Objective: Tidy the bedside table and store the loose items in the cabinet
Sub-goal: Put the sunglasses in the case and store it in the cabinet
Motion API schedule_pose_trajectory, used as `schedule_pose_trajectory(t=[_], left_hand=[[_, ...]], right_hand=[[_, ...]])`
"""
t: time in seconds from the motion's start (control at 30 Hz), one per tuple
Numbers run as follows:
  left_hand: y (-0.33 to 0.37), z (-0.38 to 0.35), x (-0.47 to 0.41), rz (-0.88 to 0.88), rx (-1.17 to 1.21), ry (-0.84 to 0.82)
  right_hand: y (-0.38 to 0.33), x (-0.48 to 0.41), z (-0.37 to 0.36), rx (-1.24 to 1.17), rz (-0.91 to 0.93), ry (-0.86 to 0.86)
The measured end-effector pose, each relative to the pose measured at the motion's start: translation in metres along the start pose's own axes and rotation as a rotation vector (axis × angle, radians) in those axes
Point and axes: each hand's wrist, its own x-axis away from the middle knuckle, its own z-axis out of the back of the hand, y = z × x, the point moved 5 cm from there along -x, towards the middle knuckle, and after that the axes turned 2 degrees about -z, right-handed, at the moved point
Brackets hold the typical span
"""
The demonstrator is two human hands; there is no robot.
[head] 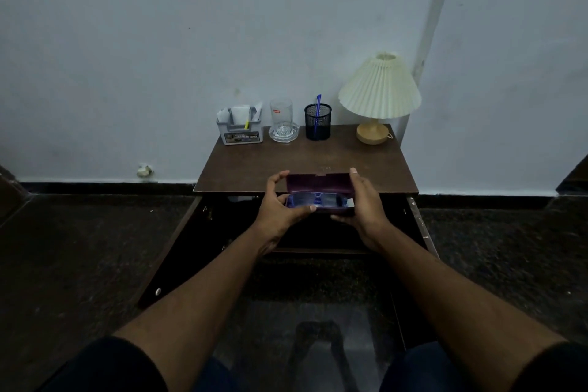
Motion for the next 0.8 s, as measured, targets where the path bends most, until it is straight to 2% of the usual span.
schedule_pose_trajectory(t=[0.13, 0.33, 0.43, 0.8], left_hand=[[0.002, -0.004, -0.005, -0.012, -0.013, 0.014], [0.008, -0.016, -0.006, 0.075, 0.182, 0.039], [0.007, -0.017, -0.010, 0.063, 0.191, 0.100], [0.009, -0.017, -0.010, 0.037, 0.120, 0.114]], right_hand=[[0.000, -0.005, 0.002, -0.056, -0.003, 0.007], [-0.002, -0.004, 0.005, -0.021, 0.068, 0.010], [-0.004, -0.002, 0.006, 0.001, 0.096, 0.002], [-0.012, -0.001, 0.009, 0.075, 0.171, -0.010]])
